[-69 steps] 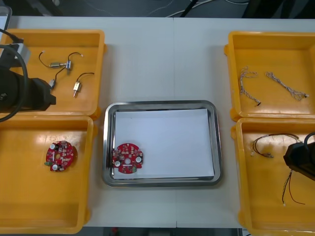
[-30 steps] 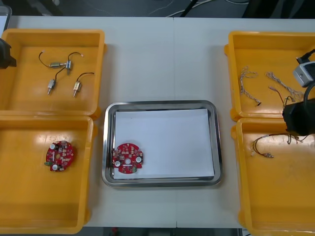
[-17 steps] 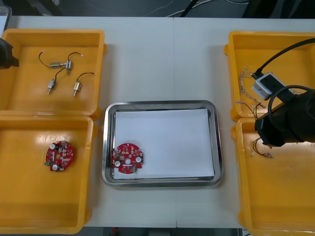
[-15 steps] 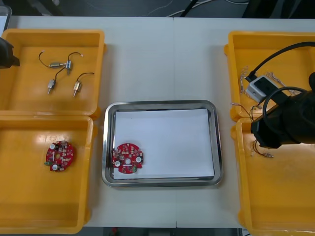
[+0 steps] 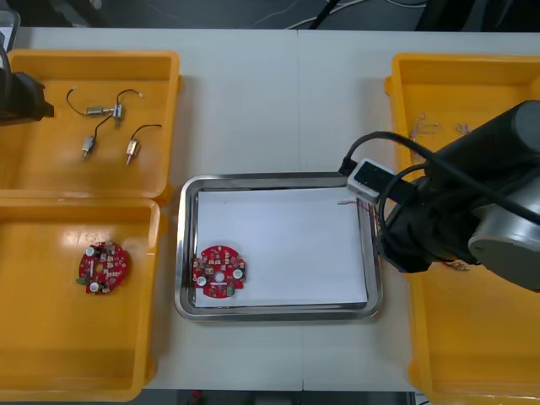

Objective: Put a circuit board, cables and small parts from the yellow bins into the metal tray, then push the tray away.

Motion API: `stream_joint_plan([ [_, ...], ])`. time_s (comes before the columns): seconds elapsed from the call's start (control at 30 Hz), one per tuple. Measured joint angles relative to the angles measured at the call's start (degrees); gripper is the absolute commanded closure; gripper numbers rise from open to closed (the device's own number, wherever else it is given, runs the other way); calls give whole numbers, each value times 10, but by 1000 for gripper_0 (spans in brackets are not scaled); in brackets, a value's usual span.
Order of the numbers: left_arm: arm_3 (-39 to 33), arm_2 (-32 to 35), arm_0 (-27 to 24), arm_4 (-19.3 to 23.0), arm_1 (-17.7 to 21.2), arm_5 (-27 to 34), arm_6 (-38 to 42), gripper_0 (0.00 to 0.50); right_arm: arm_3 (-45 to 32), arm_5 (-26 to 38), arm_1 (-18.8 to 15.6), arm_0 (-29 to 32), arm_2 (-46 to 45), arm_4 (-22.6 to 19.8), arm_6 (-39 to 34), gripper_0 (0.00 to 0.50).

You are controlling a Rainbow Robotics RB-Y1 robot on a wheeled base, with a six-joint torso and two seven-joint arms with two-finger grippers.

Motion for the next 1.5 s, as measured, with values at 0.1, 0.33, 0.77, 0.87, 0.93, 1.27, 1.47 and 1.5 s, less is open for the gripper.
stream_joint_plan([
  [0.1, 23, -11, -11, 0, -6, -16, 0, 0, 0, 0, 0, -19, 44, 12, 0, 500],
  [0.33, 85, -35, -42, -2, -23, -27, -4, 0, 6, 0, 0, -37, 113, 18, 0, 500],
  [0.77, 123, -96, -54, -5, -28, -60, -67, 0, 52, 0, 11, -100, 251, 61, 0, 500],
  [0.87, 137, -96, -54, -5, -28, -69, -70, 0, 73, 0, 28, -117, 269, 61, 0, 500],
  [0.93, 147, -96, -54, -5, -28, -76, -77, 0, 90, 0, 42, -128, 280, 62, 0, 500],
  [1.27, 172, -96, -54, -7, -28, -90, -214, 0, 181, 0, 114, -173, 344, 89, 0, 500],
  [1.47, 187, -96, -57, -10, -28, -104, -214, 0, 198, 0, 123, -174, 359, 90, 0, 500],
  [1.5, 191, -96, -58, -10, -28, -107, -214, 0, 199, 0, 123, -174, 362, 90, 0, 500],
])
